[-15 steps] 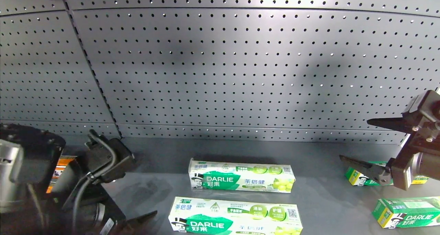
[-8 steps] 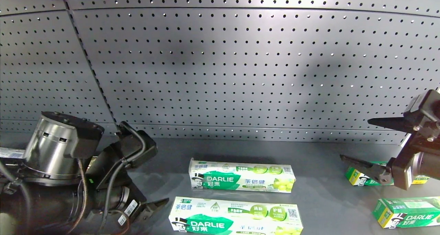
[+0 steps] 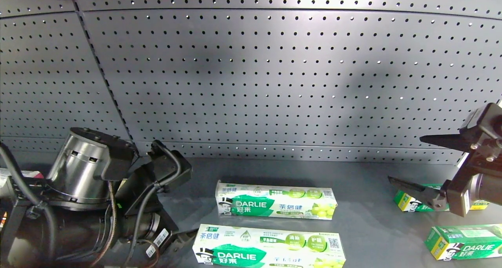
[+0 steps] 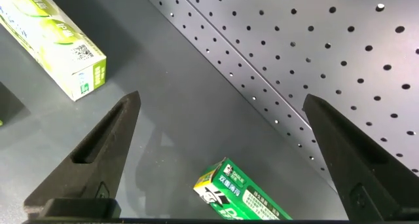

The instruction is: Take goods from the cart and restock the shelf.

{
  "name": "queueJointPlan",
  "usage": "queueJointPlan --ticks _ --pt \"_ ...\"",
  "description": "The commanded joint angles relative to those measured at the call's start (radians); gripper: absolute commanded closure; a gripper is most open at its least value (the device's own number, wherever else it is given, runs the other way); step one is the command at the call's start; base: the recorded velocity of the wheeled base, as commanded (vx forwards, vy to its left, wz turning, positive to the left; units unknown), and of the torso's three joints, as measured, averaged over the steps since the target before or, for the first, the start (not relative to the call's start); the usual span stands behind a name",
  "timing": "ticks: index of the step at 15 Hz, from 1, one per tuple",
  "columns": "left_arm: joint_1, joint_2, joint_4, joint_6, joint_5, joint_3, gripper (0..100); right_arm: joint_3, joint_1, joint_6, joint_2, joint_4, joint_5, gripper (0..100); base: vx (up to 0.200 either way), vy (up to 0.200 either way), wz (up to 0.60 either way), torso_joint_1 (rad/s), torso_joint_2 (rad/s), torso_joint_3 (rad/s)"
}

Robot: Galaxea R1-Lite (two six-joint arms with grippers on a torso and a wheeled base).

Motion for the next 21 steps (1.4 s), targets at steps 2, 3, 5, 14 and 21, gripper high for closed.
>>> queueJointPlan --ticks 2,3,5,14,21 --pt "-0.006 0.016 -0.001 0.000 0.000 -0.018 0 0.002 0.001 0.000 0.001 -0.001 0.000 0 0.000 0.000 0.00 0.000 0.00 0.000" --pt "-0.025 0.016 -0.001 -0.002 0.000 -0.021 0 0.002 0.001 0.000 0.001 -0.001 0.000 0 0.000 0.000 0.00 0.000 0.00 0.000" --pt "-0.032 0.016 -0.001 -0.002 0.000 -0.021 0 0.002 0.001 0.000 0.001 -0.001 0.000 0 0.000 0.000 0.00 0.000 0.00 0.000" --pt "-0.048 0.016 -0.001 -0.002 0.000 -0.024 0 0.016 -0.001 0.000 -0.002 -0.001 0.000 0 0.000 0.000 0.00 0.000 0.00 0.000" --pt "0.029 -0.064 0.011 -0.002 0.006 -0.009 0 0.023 -0.009 0.001 -0.013 -0.001 0.000 0 0.000 0.000 0.00 0.000 0.00 0.000"
